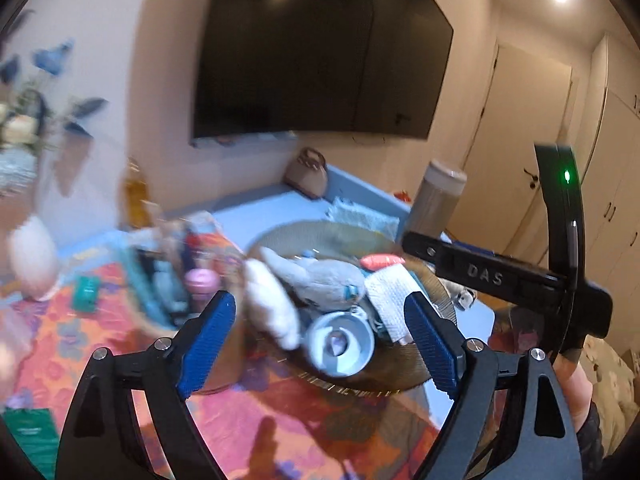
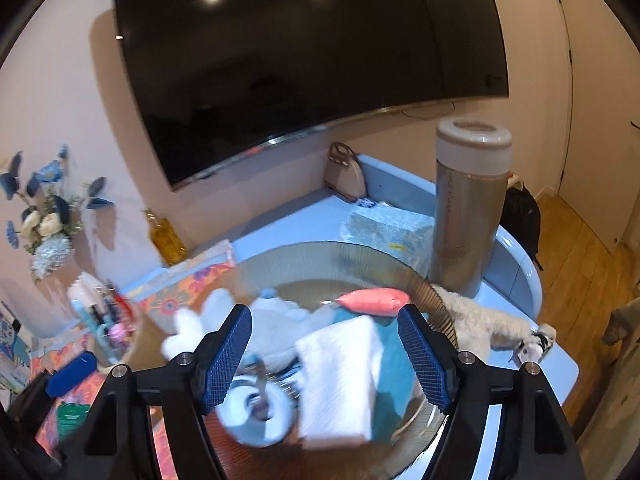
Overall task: Organize soft objects
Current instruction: 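Move both open tools back over the floral tablecloth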
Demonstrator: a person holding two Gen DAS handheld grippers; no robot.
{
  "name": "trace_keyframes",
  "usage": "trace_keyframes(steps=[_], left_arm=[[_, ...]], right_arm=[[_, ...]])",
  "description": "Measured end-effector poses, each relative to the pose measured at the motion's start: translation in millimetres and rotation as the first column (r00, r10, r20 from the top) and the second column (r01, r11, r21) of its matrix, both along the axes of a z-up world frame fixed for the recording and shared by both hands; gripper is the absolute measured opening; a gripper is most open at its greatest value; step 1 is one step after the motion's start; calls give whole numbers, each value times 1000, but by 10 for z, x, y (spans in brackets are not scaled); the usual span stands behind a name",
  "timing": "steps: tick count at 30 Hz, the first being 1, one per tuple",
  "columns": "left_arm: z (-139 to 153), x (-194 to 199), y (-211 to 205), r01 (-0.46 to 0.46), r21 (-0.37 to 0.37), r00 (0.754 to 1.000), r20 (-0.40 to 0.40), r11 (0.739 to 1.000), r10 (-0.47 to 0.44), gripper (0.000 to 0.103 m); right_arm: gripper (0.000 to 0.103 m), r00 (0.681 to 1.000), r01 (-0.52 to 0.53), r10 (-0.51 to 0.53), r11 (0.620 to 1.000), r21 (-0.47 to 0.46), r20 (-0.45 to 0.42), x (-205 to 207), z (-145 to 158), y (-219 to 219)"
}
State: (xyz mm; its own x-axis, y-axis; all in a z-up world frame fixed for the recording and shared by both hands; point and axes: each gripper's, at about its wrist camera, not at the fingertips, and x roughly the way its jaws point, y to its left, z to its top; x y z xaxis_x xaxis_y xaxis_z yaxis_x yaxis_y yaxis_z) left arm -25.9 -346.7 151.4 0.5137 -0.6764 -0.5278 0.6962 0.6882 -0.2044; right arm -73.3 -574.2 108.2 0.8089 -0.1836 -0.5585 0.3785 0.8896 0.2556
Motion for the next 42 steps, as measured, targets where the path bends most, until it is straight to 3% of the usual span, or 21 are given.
trace_keyframes(steps=[4,7,9,13,16,20,24,26,28,32,35,39,42], left_arm=[[204,-49,556,-84,-32,996,29,996,85,87],[298,-85,1082,-184,-43,981,50,982,186,89],[314,-95,1456,-261,-52,963,54,964,263,90],[265,-65,2249,-454,-33,890,35,891,455,90],[117,-22,2880,-562,-47,827,-39,825,561,90],[-240,60,3364,-639,-16,765,-122,769,633,90],[-737,187,3592,-664,77,727,-169,744,666,90],[-953,237,3623,-659,110,721,-188,744,667,90],[-1138,287,3642,-651,114,723,-210,750,659,90],[-1310,322,3728,-665,103,707,-235,740,667,90],[-1361,342,3792,-669,79,698,-272,739,662,90],[-1392,327,3795,-693,103,670,-273,713,690,90],[-1379,306,3827,-714,93,655,-265,694,708,90]], right_arm=[[74,997,-58,58,998,-11,50,-153,180,390],[85,988,-122,124,992,-35,87,-247,299,812],[87,977,-183,187,982,-47,103,-273,336,1123],[87,945,-306,312,949,-74,96,-232,303,1718],[87,920,-385,390,918,-95,44,-98,167,2187],[87,874,-486,485,869,-93,-41,93,-129,2709],[87,827,-555,546,831,-43,-137,353,-584,3104],[87,819,-562,548,826,-41,-172,418,-781,3179],[87,810,-568,549,821,-48,-205,475,-964,3263],[87,798,-577,552,816,-42,-244,537,-1212,3312],[87,796,-575,549,817,-36,-256,584,-1234,3306],[87,802,-557,535,831,-10,-265,615,-1251,3281],[87,791,-572,581,813,108,-193,590,-1144,3288]])
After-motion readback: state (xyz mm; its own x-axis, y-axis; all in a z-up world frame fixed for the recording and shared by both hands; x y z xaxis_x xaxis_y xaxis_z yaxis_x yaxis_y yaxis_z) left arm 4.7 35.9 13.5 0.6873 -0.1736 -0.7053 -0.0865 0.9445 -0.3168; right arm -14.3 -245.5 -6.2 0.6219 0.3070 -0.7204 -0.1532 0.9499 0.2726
